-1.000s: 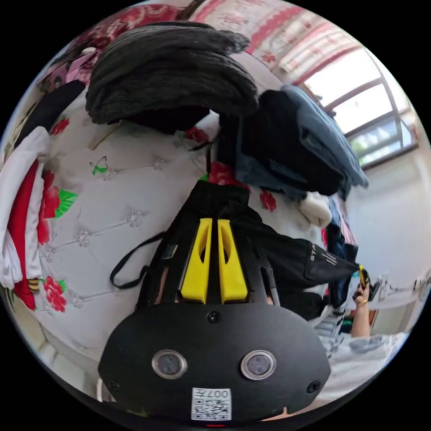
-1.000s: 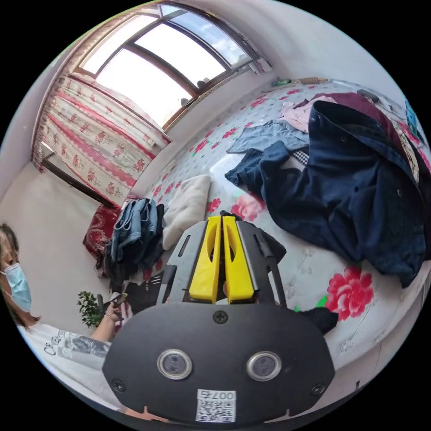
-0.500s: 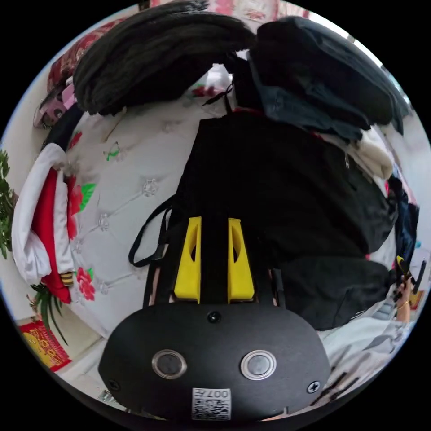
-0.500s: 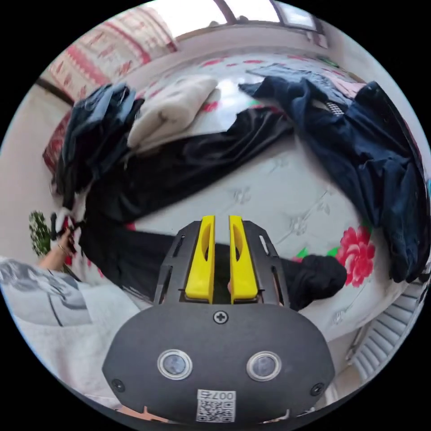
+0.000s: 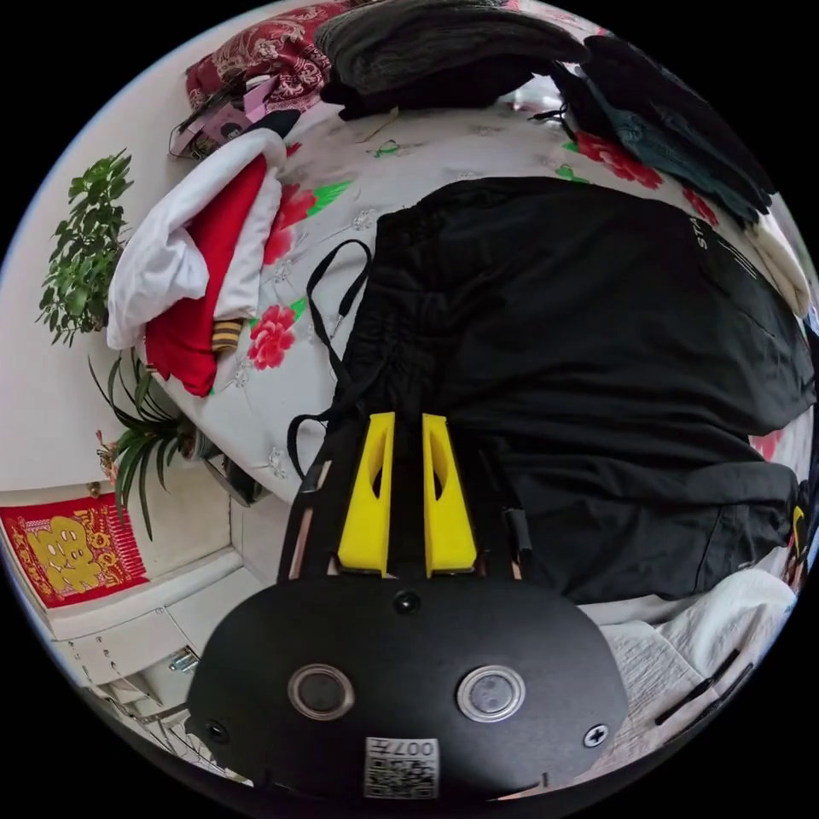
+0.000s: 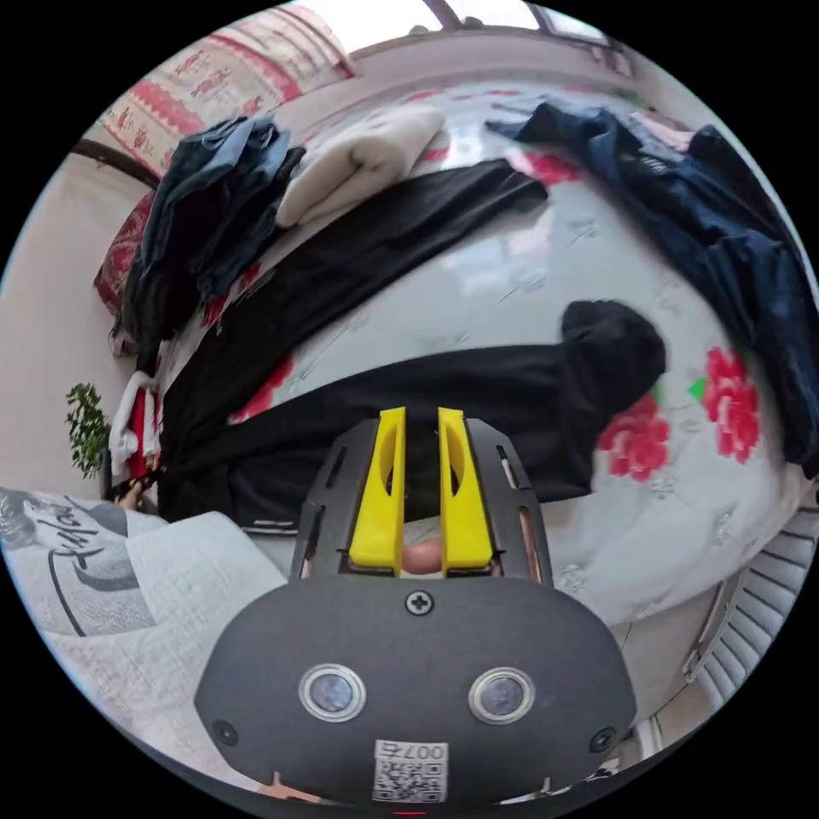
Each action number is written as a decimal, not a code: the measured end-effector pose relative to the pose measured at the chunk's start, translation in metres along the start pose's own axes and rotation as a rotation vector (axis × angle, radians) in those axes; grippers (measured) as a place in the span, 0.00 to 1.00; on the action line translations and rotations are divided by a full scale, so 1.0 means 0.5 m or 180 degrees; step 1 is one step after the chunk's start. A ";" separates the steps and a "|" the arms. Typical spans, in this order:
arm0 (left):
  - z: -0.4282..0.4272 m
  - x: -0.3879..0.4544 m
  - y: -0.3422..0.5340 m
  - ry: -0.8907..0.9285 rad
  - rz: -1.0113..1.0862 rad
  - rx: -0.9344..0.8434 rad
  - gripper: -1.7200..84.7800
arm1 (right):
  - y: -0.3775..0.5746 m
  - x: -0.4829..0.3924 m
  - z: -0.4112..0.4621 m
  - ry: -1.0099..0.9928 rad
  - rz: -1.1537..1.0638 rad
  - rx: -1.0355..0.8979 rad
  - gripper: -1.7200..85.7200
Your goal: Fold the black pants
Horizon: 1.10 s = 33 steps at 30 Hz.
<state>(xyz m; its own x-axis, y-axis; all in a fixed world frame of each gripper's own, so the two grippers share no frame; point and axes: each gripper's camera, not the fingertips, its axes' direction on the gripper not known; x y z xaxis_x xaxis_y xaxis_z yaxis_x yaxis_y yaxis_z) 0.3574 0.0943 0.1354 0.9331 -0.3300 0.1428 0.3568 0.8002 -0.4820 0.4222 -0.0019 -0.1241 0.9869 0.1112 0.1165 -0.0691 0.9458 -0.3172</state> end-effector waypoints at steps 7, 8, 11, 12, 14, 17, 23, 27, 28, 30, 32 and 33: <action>-0.093 0.018 0.056 0.0264 -0.0171 0.0563 0.05 | -0.076 0.082 -0.037 0.0833 0.0086 -0.0097 0.13; -0.097 0.021 0.070 0.0430 -0.0265 0.0570 0.04 | -0.084 0.091 -0.023 0.0822 0.0144 -0.0209 0.12; -0.077 0.046 0.099 0.0818 -0.0272 0.0429 0.04 | -0.106 0.148 0.042 0.0747 0.0421 -0.0747 0.08; -0.061 0.064 0.109 0.0781 -0.0186 0.0316 0.03 | -0.105 0.167 0.035 0.0745 0.0494 -0.0717 0.06; -0.029 0.090 0.123 0.0663 -0.0053 0.0089 0.03 | -0.099 0.180 -0.024 0.0629 0.0472 -0.0368 0.04; 0.006 0.119 0.151 0.0524 0.0128 -0.0068 0.02 | -0.047 0.187 -0.201 -0.0081 0.0010 0.0743 0.03; 0.009 0.138 0.160 0.0677 0.0213 0.0021 0.02 | 0.052 0.365 -0.217 -0.0166 0.0604 0.0502 0.05; -0.006 0.149 0.167 0.0604 0.0285 0.0031 0.02 | 0.113 0.431 -0.183 0.0204 0.1113 0.0187 0.08; -0.012 0.150 0.170 0.0595 0.0301 0.0063 0.02 | 0.120 0.418 -0.192 0.0338 0.1039 0.0289 0.09; -0.024 0.157 0.185 0.0667 0.0362 0.0129 0.02 | 0.118 0.399 -0.196 0.0411 0.0889 0.0373 0.10; -0.024 0.165 0.192 0.0730 0.0407 0.0136 0.03 | 0.102 0.382 -0.193 0.0350 0.0668 0.0388 0.11; -0.021 0.174 0.193 0.0777 0.0458 0.0115 0.04 | 0.087 0.374 -0.190 0.0353 0.0558 0.0420 0.11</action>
<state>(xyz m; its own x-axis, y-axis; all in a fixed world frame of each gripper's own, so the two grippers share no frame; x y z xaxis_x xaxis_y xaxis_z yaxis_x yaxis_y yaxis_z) 0.4729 0.1377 0.0923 0.9374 -0.3191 -0.1392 0.2270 0.8634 -0.4505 0.6174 0.0311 -0.2059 0.9676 0.2500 -0.0360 -0.2521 0.9475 -0.1968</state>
